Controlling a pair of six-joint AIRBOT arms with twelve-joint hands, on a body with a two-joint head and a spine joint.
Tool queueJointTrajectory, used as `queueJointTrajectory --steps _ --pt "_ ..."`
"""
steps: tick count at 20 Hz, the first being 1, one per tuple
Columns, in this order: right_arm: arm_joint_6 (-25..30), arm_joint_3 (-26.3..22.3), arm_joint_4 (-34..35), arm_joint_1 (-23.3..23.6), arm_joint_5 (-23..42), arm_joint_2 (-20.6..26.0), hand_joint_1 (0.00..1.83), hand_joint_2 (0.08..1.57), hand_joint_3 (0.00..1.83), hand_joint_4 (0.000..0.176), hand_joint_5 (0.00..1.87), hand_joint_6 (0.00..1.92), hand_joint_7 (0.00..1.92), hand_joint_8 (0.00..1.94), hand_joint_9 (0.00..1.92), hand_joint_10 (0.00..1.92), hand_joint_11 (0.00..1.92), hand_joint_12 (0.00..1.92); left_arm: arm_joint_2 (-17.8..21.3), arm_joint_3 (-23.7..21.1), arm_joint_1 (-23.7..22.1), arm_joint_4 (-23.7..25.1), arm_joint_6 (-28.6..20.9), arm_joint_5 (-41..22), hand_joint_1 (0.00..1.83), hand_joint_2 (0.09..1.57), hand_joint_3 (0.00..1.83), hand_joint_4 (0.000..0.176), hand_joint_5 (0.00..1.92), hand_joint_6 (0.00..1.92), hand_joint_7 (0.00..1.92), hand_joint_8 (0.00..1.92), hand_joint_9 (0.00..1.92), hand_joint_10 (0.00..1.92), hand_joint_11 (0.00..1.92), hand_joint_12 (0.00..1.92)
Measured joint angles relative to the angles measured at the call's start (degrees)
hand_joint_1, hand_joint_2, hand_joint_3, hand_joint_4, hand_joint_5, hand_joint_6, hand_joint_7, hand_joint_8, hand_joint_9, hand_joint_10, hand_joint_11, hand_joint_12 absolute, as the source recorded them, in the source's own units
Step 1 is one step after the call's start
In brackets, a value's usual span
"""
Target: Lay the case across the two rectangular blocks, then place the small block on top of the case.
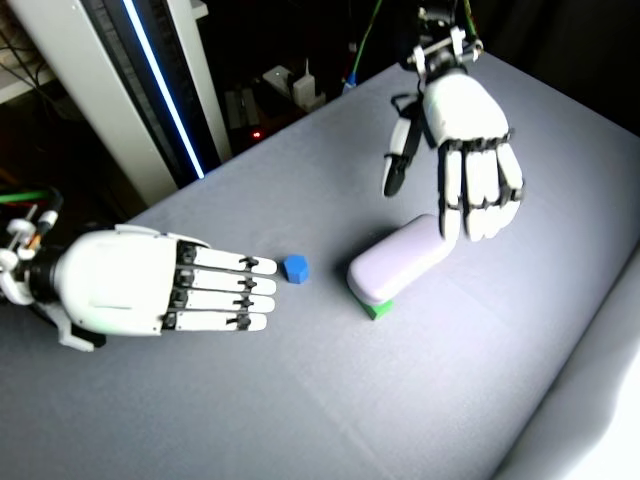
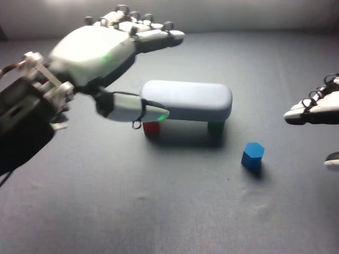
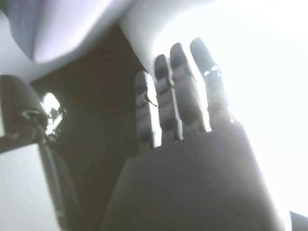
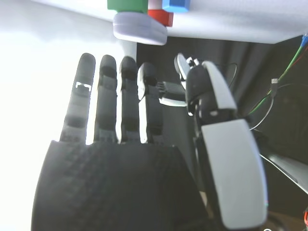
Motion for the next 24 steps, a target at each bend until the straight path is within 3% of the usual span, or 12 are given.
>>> queueJointTrajectory --steps 1,3,4,5,6,8,9,11,15,18,21,24 --pt "0.1 0.3 -0.9 0.8 -0.5 -0.4 0.95 1.14 0.0 0.0 0.47 0.01 0.46 0.0 0.47 0.01 0.04 1.08 1.3 -1.3 1.2 0.2 0.0 -1.9 0.73 0.94 0.0 0.068 0.33 0.0 0.32 0.0 0.29 0.0 0.0 0.82" --pt "1.0 0.9 -2.7 2.7 -1.9 -1.6 0.99 1.1 0.0 0.0 0.48 0.0 0.44 0.0 0.43 0.0 0.03 0.99 4.5 -4.2 4.4 0.3 -0.8 -7.3 0.7 0.93 0.0 0.057 0.37 0.01 0.36 0.01 0.37 0.02 0.02 0.96" --pt "1.4 1.1 -3.7 3.3 -2.3 -1.9 1.0 1.09 0.0 0.0 0.48 0.0 0.45 0.0 0.45 0.0 0.09 0.97 5.5 -5.2 5.6 0.5 -1.0 -8.9 0.69 0.92 0.0 0.043 0.4 0.0 0.39 0.0 0.4 0.01 0.04 0.96" --pt "1.7 1.4 -5.3 4.2 -3.2 -2.5 1.0 1.08 0.0 0.0 0.48 0.0 0.44 0.0 0.48 0.01 0.16 0.98 7.3 -7.0 7.5 0.8 -1.6 -12.2 0.73 0.92 0.0 0.013 0.4 0.0 0.39 0.0 0.38 0.0 0.0 1.0" --pt "1.9 1.7 -5.9 4.8 -3.9 -3.0 0.99 1.08 0.0 0.0 0.48 0.0 0.44 0.0 0.49 0.01 0.18 0.98 8.1 -7.6 8.3 1.2 -1.9 -13.8 0.75 0.92 0.0 0.007 0.4 0.0 0.38 0.0 0.37 0.0 0.0 1.0" --pt "2.1 2.6 -6.6 5.6 -5.0 -4.1 0.93 1.09 0.0 0.009 0.47 0.0 0.45 0.0 0.51 0.01 0.22 0.94 8.4 -7.8 9.2 1.3 -2.6 -15.4 0.79 0.92 0.0 0.0 0.39 0.0 0.37 0.0 0.36 0.0 0.0 0.97" --pt "2.5 3.2 -7.5 6.4 -5.8 -4.7 0.95 1.09 0.0 0.0 0.47 0.0 0.47 0.01 0.51 0.01 0.21 0.92 8.9 -8.0 9.9 1.3 -3.1 -15.8 0.83 0.92 0.0 0.0 0.4 0.0 0.38 0.0 0.35 0.0 0.0 0.94" --pt "3.3 4.4 -9.7 8.4 -7.9 -6.3 1.05 1.08 0.0 0.0 0.5 0.0 0.56 0.0 0.65 0.02 0.31 1.01 10.2 -8.7 11.5 1.3 -3.5 -16.2 0.94 0.93 0.0 0.0 0.4 0.0 0.39 0.01 0.35 0.01 0.0 0.87" --pt "3.5 6.0 -12.7 11.2 -10.6 -9.2 1.07 1.06 0.0 0.0 0.51 0.0 0.59 0.01 0.77 0.05 0.44 1.12 10.6 -8.7 13.3 -2.3 -3.5 -17.7 0.93 0.92 0.0 0.0 0.4 0.0 0.39 0.0 0.34 0.0 0.0 0.87" --pt "3.5 6.7 -13.1 11.9 -12.5 -10.4 1.09 1.06 0.0 0.0 0.52 0.0 0.59 0.0 0.74 0.02 0.35 1.11 10.6 -8.7 13.3 -1.6 -3.5 -18.0 0.95 0.92 0.0 0.0 0.4 0.0 0.38 0.0 0.33 0.0 0.0 0.82" --pt "3.5 7.1 -13.2 11.9 -12.8 -10.4 1.09 1.07 0.0 0.0 0.52 0.0 0.56 0.0 0.69 0.0 0.24 1.15 10.6 -9.0 13.3 -1.5 -3.5 -18.1 0.92 0.92 0.0 0.0 0.41 0.0 0.4 0.0 0.36 0.01 0.0 0.91" --pt "3.5 8.6 -14.4 13.5 -15.1 -12.0 1.12 1.05 0.0 0.0 0.53 0.01 0.57 0.01 0.71 0.01 0.27 1.17 10.6 -9.0 13.3 -1.6 -3.5 -18.0 0.94 0.92 0.0 0.005 0.4 0.0 0.39 0.0 0.34 0.0 0.0 0.89"
